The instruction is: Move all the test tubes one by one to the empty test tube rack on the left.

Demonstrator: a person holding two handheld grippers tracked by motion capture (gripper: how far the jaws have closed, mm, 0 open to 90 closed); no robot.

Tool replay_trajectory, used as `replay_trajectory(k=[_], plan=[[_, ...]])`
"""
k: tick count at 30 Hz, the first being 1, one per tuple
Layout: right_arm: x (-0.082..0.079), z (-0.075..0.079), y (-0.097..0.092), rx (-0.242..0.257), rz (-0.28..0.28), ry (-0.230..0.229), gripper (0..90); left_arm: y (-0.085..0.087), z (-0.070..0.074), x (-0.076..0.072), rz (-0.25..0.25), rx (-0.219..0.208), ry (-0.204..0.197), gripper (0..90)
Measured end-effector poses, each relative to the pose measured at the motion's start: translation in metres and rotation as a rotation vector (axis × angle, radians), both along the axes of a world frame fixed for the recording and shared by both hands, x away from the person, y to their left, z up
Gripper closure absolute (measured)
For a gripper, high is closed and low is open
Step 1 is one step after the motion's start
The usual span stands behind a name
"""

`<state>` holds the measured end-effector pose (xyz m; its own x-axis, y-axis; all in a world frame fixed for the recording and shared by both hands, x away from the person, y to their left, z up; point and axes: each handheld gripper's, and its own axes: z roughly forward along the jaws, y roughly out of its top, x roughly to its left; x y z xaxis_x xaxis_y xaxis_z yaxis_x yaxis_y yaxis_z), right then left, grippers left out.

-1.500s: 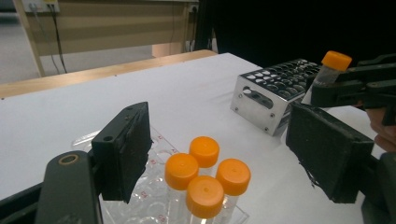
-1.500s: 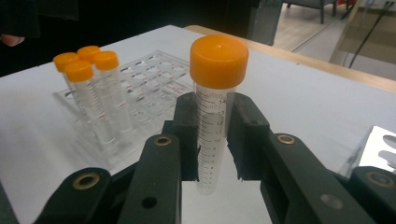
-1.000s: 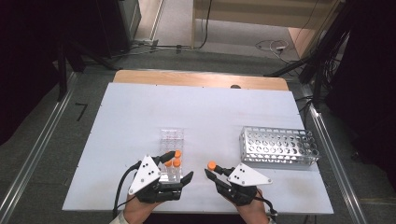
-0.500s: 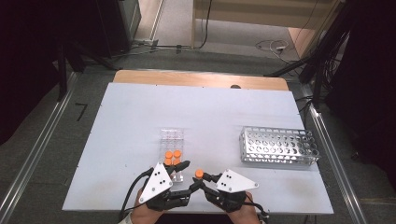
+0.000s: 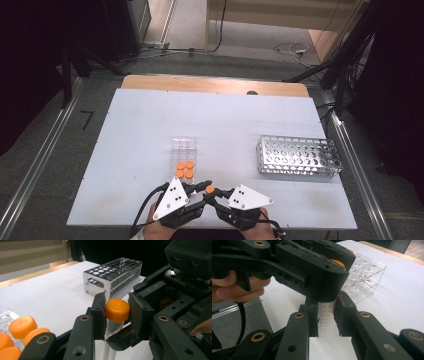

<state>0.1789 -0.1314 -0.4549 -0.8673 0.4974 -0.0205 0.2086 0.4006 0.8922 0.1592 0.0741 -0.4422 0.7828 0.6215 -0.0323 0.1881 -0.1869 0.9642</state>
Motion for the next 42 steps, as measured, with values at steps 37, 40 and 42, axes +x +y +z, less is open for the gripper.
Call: replay_trajectory(k=[37,40,42], plan=[[0.03,0.003,-0.06,0.006,-0.184,0.01,24.3,0.056,0.033,-0.008,0.144,-0.065,0.028,70.1],[0.031,0.004,-0.062,0.009,-0.195,0.008,24.4,0.064,0.037,-0.01,0.169,-0.071,0.019,70.1],[0.032,0.003,-0.063,0.008,-0.199,0.008,24.5,0.069,0.039,-0.01,0.187,-0.074,0.015,70.1]])
